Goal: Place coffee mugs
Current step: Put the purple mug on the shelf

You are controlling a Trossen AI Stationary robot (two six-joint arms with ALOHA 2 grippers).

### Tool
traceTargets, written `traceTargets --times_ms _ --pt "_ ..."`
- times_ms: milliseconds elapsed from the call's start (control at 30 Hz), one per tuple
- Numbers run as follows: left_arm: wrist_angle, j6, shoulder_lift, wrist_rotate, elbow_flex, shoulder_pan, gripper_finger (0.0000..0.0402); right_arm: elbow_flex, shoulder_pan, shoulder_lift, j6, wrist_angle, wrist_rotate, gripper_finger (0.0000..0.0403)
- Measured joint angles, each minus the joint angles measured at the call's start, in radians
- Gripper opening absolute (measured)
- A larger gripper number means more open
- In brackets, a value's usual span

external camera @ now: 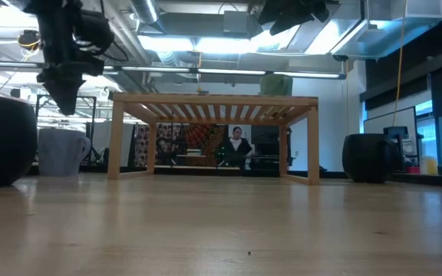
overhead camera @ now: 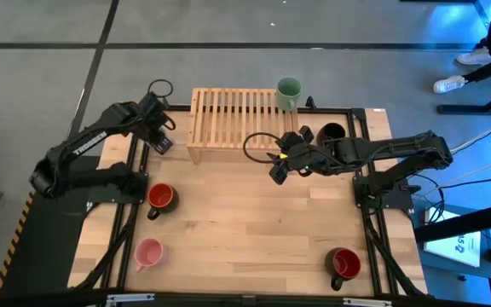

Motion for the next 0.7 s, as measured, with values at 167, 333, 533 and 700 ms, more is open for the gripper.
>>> traceTargets --times_ms 167,333,533,700 --pt "0.006 0.009 0.051 0.004 -0.034 0.008 0.0113 0.0 0.0 0.0 0.0 0.0 0.0 0.0207" --pt "0.089 0.002 0.062 -0.007 -0.106 0.008 0.0113 0.0 0.0 0.0 0.0 0.0 0.008 0.0207" --pt "0.123 0.002 0.07 -0.007 -0.122 0.008 0.0113 0.0 0.0 0.0 0.0 0.0 0.008 0.0207" --pt "0.13 0.016 0.097 -0.002 -0.122 0.008 0.0111 0.0 0.0 0.0 0.0 0.001 0.018 0.0207"
